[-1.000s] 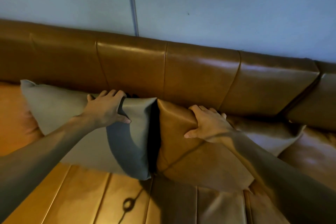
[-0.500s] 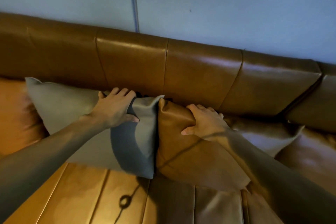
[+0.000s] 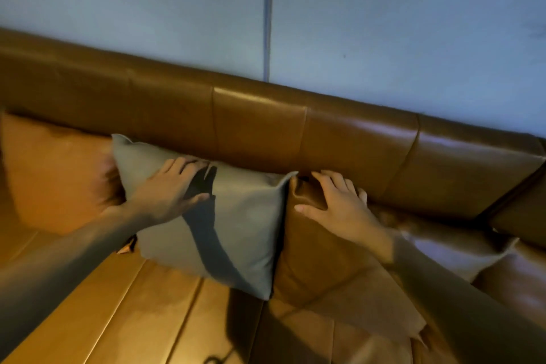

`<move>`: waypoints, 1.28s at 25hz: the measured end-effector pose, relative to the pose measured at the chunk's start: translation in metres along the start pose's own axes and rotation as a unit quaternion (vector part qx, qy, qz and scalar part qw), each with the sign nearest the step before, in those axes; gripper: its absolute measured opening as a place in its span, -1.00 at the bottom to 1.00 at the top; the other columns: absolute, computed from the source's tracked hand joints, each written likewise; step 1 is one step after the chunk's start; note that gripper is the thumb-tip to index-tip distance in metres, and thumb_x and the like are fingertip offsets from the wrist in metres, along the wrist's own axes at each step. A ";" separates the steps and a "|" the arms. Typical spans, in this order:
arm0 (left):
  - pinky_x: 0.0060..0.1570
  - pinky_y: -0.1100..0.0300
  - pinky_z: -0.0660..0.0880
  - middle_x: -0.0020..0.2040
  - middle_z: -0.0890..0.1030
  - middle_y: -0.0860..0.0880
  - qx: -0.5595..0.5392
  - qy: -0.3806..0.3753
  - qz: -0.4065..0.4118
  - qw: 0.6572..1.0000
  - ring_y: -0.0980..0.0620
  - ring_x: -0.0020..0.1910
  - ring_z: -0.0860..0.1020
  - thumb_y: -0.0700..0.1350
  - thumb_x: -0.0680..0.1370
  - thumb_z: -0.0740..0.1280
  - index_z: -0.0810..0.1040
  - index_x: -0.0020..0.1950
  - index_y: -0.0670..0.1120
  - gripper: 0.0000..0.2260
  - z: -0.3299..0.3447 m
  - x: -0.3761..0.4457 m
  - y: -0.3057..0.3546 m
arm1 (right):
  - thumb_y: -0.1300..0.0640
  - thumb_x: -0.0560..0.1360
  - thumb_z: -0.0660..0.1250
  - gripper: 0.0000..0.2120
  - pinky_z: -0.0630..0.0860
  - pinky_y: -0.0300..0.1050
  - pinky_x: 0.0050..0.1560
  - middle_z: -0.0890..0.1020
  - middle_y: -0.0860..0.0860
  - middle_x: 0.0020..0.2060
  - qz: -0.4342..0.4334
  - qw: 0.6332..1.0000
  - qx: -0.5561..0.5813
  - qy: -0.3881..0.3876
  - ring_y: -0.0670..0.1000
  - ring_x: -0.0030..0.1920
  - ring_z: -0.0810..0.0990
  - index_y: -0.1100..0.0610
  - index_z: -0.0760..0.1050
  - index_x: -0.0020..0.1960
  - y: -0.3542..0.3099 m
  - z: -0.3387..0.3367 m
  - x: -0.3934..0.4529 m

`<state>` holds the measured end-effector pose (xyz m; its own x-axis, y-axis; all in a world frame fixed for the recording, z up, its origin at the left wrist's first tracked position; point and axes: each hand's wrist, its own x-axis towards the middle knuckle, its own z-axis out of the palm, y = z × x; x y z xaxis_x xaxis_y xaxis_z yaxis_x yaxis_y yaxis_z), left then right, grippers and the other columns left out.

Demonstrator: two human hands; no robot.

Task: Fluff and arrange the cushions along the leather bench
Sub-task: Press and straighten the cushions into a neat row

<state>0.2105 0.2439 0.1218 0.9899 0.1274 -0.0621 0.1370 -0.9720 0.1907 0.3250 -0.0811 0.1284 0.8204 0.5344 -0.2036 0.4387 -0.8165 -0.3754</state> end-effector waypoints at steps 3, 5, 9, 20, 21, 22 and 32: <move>0.31 -0.03 0.42 0.45 0.29 -0.05 0.026 0.001 -0.026 0.999 -0.08 0.42 0.31 0.15 0.57 0.25 0.26 0.49 0.00 -0.47 -0.004 -0.021 -0.041 | -0.26 0.54 0.18 -0.41 0.10 0.22 0.45 0.19 -0.08 0.50 -0.068 0.997 -0.026 0.021 0.03 0.50 0.15 -0.10 0.18 0.50 -0.048 -0.003 0.017; 0.26 0.02 0.47 0.42 0.34 -0.05 0.044 0.005 -0.055 0.997 -0.07 0.39 0.35 0.08 0.57 0.28 0.33 0.44 0.03 -0.55 -0.005 -0.032 -0.071 | -0.22 0.57 0.16 -0.49 0.12 0.16 0.43 0.24 -0.10 0.48 -0.104 0.993 -0.044 0.036 0.01 0.48 0.16 -0.11 0.24 0.47 -0.083 -0.002 0.030; 0.10 -0.05 0.51 0.39 0.37 -0.13 -0.003 0.017 -0.146 0.989 -0.19 0.25 0.47 0.10 0.56 0.30 0.35 0.41 -0.01 -0.54 -0.018 -0.041 -0.158 | -0.17 0.58 0.18 -0.54 0.24 0.08 0.35 0.32 -0.10 0.42 -0.168 0.984 -0.053 0.019 0.01 0.42 0.25 -0.10 0.28 0.45 -0.175 0.022 0.073; 0.36 -0.23 0.28 0.48 0.24 -0.12 -0.017 -0.002 -0.121 0.993 -0.17 0.50 0.16 0.19 0.50 0.34 0.21 0.50 0.01 -0.35 -0.018 0.007 -0.286 | -0.18 0.55 0.22 -0.50 0.30 0.13 0.31 0.35 -0.02 0.40 -0.118 0.990 -0.052 -0.053 0.10 0.39 0.31 -0.06 0.29 0.44 -0.327 0.097 0.175; 0.37 -0.27 0.23 0.49 0.24 -0.11 -0.008 -0.009 -0.119 0.993 -0.15 0.51 0.13 0.22 0.49 0.33 0.20 0.50 0.04 -0.34 -0.014 0.013 -0.287 | -0.19 0.54 0.23 -0.48 0.30 0.12 0.30 0.35 -0.01 0.39 -0.109 0.992 -0.053 -0.046 0.11 0.39 0.30 -0.05 0.28 0.45 -0.333 0.101 0.179; 0.38 -0.32 0.17 0.50 0.22 -0.09 -0.001 -0.020 -0.115 0.993 -0.14 0.52 0.10 0.24 0.49 0.33 0.20 0.51 0.06 -0.34 -0.010 0.018 -0.290 | -0.19 0.53 0.25 -0.46 0.31 0.12 0.29 0.34 0.00 0.39 -0.098 0.993 -0.051 -0.037 0.11 0.39 0.30 -0.04 0.28 0.45 -0.338 0.106 0.183; 0.31 -0.53 0.00 0.50 0.18 -0.11 0.038 -0.067 -0.096 0.992 -0.16 0.54 0.04 0.26 0.40 0.41 0.07 0.55 0.10 -0.16 0.003 0.062 -0.303 | -0.26 0.45 0.34 -0.23 0.27 0.30 0.28 0.30 0.06 0.42 -0.032 0.993 -0.086 -0.072 0.17 0.41 0.26 0.00 0.12 0.51 -0.346 0.132 0.209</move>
<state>0.2306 0.5455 0.0572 0.9318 0.2885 -0.2202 0.3137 -0.9453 0.0890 0.2958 0.3419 0.0966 0.7337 0.6015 -0.3160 0.5538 -0.7989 -0.2348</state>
